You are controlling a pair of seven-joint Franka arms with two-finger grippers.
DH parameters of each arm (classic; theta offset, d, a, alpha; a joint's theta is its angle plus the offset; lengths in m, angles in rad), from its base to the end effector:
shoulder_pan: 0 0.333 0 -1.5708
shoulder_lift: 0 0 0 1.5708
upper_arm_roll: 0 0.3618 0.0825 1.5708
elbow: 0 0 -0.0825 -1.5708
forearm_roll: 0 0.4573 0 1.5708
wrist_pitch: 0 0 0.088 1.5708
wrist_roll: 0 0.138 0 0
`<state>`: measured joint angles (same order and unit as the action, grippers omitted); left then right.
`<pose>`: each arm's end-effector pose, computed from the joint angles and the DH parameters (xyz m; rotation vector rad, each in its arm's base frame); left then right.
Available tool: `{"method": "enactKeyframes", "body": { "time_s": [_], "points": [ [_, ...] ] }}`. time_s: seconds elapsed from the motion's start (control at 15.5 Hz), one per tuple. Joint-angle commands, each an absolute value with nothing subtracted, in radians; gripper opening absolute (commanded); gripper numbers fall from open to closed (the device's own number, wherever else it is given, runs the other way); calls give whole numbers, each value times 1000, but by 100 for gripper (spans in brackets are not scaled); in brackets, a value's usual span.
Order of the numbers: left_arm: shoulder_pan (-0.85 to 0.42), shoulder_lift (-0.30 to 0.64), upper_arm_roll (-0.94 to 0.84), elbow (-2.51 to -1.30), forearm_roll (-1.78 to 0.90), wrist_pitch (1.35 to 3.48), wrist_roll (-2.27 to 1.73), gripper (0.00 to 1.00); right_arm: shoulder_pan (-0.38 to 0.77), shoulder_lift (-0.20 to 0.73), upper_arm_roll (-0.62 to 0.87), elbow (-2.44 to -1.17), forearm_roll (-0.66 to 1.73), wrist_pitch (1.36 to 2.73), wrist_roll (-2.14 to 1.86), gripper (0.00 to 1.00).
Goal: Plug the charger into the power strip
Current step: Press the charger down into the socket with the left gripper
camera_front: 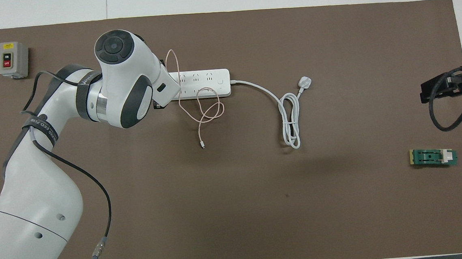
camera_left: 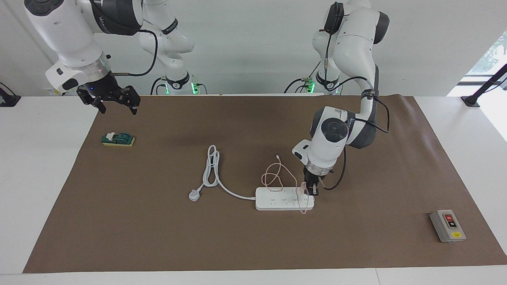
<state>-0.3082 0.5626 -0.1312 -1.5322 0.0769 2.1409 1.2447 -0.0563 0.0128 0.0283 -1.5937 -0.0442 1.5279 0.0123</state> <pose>0.7270 -0.3203 0.3068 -2.0591 2.3491 -0.0760 0.6236 -0.0238 0.6155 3.0953 -0.0626 -0.1223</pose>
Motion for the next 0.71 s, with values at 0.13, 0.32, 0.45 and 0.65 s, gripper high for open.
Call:
{"method": "enactKeyframes", "body": {
  "time_s": [0.13,0.32,0.45,0.65],
  "points": [
    [-304,581,-124,-1574,123,2183,1262,0,-66,-6,37,-1614,-48,1536,21,100],
    [-302,594,-126,-1560,83,2166,1259,0,-67,-6,37,-1614,-48,1536,21,100],
    [-298,595,-124,-1565,55,2178,1261,0,-67,-6,37,-1614,-48,1536,21,100],
    [-278,603,-126,-1551,57,2180,1264,0,-67,-6,37,-1614,-48,1536,21,100]
  ]
}}
